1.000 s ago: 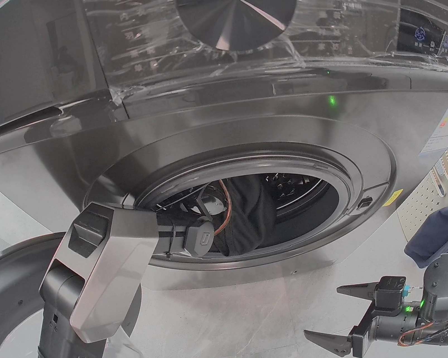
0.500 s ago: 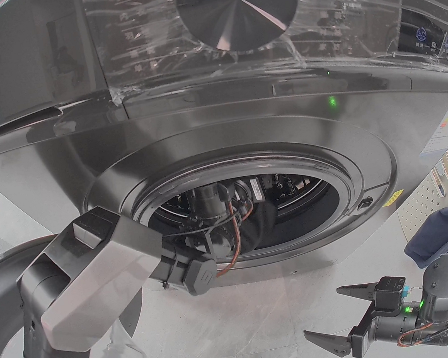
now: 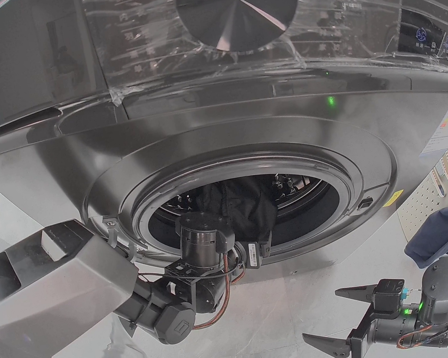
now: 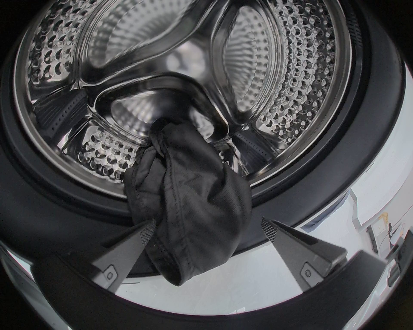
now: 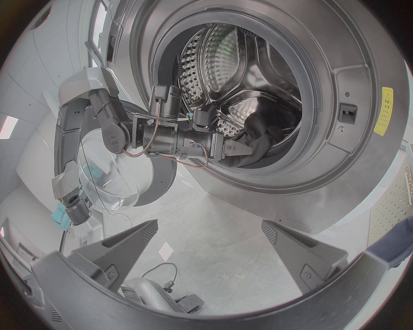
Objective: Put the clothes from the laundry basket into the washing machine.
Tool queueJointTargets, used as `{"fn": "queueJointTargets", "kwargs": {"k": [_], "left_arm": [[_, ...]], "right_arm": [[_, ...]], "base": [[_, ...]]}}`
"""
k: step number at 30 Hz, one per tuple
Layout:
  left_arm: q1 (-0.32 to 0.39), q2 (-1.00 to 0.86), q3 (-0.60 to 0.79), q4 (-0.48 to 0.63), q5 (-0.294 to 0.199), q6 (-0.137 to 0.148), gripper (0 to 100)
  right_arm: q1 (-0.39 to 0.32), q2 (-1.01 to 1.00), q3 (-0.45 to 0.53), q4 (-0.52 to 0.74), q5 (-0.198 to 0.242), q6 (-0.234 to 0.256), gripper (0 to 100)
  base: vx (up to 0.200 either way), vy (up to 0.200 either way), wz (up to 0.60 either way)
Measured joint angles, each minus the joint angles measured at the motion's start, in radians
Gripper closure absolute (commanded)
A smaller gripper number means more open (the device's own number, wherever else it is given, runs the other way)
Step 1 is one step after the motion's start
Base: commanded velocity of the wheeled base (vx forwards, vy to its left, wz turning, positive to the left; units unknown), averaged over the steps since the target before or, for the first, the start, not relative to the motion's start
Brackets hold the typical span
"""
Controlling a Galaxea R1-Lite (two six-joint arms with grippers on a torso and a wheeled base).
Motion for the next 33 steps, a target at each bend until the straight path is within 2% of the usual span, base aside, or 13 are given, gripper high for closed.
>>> {"fn": "queueJointTargets", "kwargs": {"k": [1, 2, 16, 20, 25, 33], "left_arm": [[0.001, 0.001, 0.003, 0.001, 0.000, 0.000, 0], [0.002, 0.006, 0.003, 0.003, 0.000, 0.001, 100], [0.041, 0.086, -0.118, 0.004, -0.016, 0.005, 100], [0.036, 0.091, -0.183, -0.006, -0.019, -0.014, 100], [0.039, 0.095, -0.284, -0.028, -0.020, -0.053, 100], [0.087, 0.160, -0.462, -0.105, -0.006, -0.060, 100]], "right_arm": [[0.001, 0.000, 0.000, 0.000, 0.000, 0.000, 0], [0.001, 0.000, 0.000, 0.000, 0.000, 0.000, 0], [0.002, 0.001, 0.000, 0.000, 0.000, 0.000, 0], [0.001, 0.001, 0.000, 0.000, 0.000, 0.000, 0], [-0.002, 0.001, 0.000, 0.000, 0.000, 0.000, 0], [-0.005, 0.001, 0.000, 0.000, 0.000, 0.000, 0]], "base": [[0.000, 0.000, 0.00], [0.000, 0.000, 0.00], [0.000, 0.000, 0.00], [0.000, 0.000, 0.00], [0.000, 0.000, 0.00], [0.000, 0.000, 0.00]]}}
